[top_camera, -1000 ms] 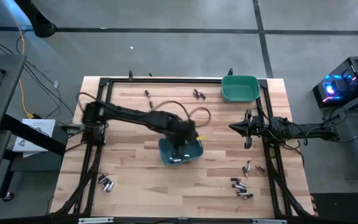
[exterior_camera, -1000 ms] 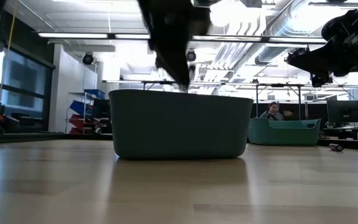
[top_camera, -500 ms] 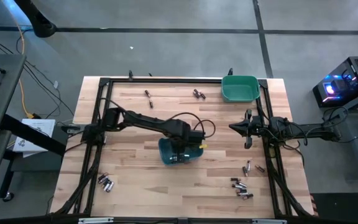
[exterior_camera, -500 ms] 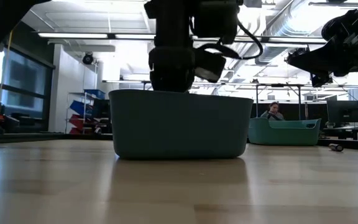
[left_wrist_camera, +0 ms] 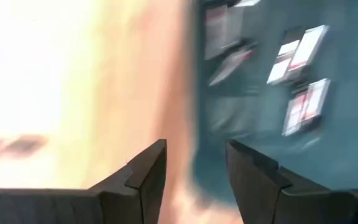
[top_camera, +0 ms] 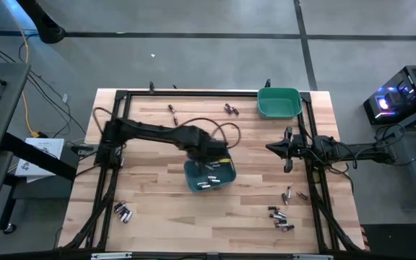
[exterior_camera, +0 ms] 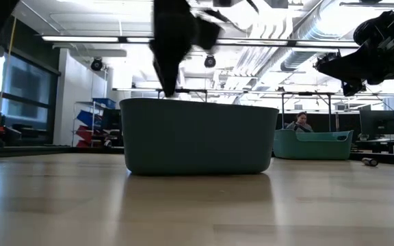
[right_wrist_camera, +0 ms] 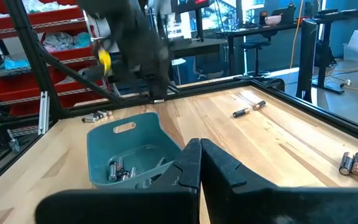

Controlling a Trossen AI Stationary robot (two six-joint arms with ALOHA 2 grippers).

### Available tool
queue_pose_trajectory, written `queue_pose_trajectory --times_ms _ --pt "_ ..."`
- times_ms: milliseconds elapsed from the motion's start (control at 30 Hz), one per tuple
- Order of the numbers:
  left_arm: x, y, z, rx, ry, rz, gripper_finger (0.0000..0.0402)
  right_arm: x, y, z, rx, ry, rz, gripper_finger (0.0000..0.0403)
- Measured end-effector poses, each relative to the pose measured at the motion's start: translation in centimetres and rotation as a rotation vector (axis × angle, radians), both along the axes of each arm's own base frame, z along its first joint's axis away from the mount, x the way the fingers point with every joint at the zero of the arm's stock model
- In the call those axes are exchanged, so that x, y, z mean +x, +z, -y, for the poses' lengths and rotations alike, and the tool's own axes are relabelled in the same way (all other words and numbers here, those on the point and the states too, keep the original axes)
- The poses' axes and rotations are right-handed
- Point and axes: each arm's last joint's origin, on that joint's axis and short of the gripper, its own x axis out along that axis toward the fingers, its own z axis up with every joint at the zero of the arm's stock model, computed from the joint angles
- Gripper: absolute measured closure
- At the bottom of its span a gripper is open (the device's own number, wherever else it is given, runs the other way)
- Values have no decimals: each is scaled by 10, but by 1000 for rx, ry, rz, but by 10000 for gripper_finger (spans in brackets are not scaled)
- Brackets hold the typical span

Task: Sort batteries
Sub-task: Put the silver battery into the blue bin

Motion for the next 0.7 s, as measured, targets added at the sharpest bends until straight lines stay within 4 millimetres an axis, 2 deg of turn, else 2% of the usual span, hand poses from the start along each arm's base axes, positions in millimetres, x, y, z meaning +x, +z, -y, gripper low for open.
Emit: queue_pose_trajectory --times_ms 133,233,333,467,600,700 --pt "-42 45 15 245 155 29 259 0 0 0 0 0 1 403" --pt "-64 57 19 209 260 90 265 0 0 0 0 0 0 403" --pt "-84 38 11 122 348 -26 265 0 0 0 0 0 1 403" --pt "-111 -9 -4 42 427 -243 255 0 0 0 0 0 -1 403" --pt "-139 -51 -20 -27 511 -464 225 0 0 0 0 0 -1 403" --pt "-158 -75 -28 -59 536 -571 192 0 0 0 0 0 -1 403"
